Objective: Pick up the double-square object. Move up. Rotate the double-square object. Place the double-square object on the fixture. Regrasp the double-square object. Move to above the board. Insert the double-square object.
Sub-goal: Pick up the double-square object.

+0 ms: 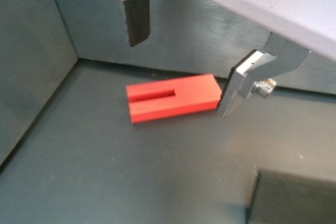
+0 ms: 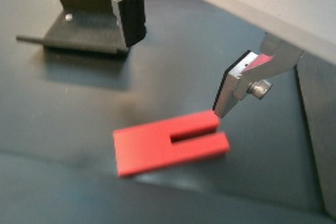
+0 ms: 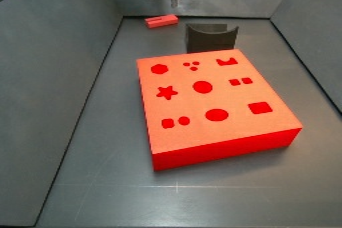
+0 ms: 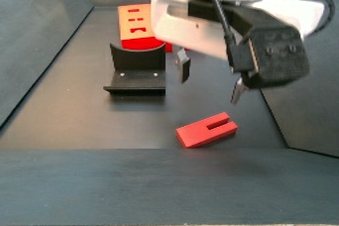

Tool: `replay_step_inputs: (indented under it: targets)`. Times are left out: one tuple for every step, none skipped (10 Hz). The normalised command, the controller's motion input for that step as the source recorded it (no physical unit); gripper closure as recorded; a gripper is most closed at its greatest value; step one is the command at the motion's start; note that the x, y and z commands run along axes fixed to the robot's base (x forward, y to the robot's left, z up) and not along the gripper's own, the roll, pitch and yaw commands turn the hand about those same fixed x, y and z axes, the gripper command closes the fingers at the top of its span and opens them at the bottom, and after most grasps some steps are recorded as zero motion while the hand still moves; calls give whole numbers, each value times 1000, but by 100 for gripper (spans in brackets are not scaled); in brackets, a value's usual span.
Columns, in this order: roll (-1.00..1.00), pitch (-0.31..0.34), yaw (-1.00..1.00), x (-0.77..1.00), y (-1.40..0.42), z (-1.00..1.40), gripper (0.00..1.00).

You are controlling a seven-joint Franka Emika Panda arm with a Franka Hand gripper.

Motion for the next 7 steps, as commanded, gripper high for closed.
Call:
replay_step_inputs:
  targets:
    - [-66,-186,-551,43,391,-703,0]
    - [-91,-137,-477,-134,371,-771,0]
    - [-63,-53,-149,-131,143,-26,0]
    - [0,-53,-34,46,-97,-457,0]
    - [-164,-209,-240,-94,0,-674,0]
    - [-137,-196,-289,-49,0,-720,0]
    - [-176,-161,-260,0,57,-674,0]
